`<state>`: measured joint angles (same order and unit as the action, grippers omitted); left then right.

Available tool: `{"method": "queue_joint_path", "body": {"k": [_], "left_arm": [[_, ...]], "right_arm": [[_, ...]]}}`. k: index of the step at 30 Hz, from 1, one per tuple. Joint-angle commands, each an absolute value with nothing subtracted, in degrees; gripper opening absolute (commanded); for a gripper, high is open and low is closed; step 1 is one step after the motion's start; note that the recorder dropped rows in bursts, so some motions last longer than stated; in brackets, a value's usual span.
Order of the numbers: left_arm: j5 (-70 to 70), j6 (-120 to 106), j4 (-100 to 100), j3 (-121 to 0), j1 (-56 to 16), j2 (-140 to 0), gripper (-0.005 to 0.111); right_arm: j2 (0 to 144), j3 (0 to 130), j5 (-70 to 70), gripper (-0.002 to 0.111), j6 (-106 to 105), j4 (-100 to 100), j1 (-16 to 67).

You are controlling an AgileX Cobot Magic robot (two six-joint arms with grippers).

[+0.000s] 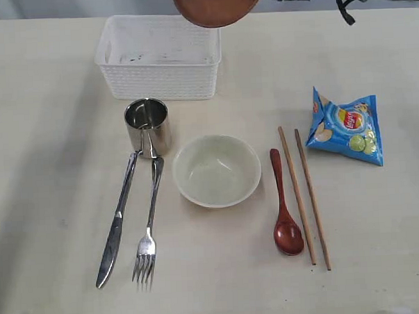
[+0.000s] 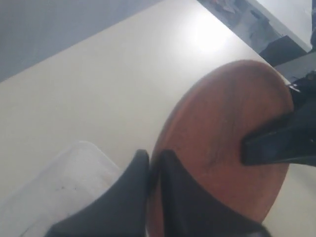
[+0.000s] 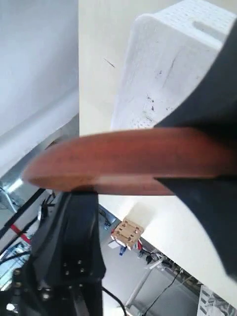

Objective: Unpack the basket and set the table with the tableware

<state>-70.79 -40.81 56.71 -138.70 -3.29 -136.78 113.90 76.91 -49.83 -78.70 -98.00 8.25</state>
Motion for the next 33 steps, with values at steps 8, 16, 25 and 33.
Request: {"method": "queue_joint_path", "body": {"k": [8, 16, 25, 33], "left_arm": [[-69.96, -37.26, 56.09, -139.06, -2.88, -136.02, 0.08], [-69.96, -35.96, 53.18, -139.06, -2.88, -136.02, 0.049], [-69.96, -32.97, 53.18, -139.06, -2.88, -136.02, 0.048], [-69.96, -31.64, 53.18, -139.06, -2.88, -136.02, 0.048]], "right_arm": [[111.63, 77.26, -52.24, -0.001, -60.62, -82.17, -2.76], [112.89, 72.59, -56.94, -0.001, -54.55, -75.83, -6.74], [113.4, 63.47, -44.79, -0.001, -57.96, -80.11, -0.67], [114.97, 62.97, -34.75, -0.001, -56.07, -79.44, 6.11]]}}
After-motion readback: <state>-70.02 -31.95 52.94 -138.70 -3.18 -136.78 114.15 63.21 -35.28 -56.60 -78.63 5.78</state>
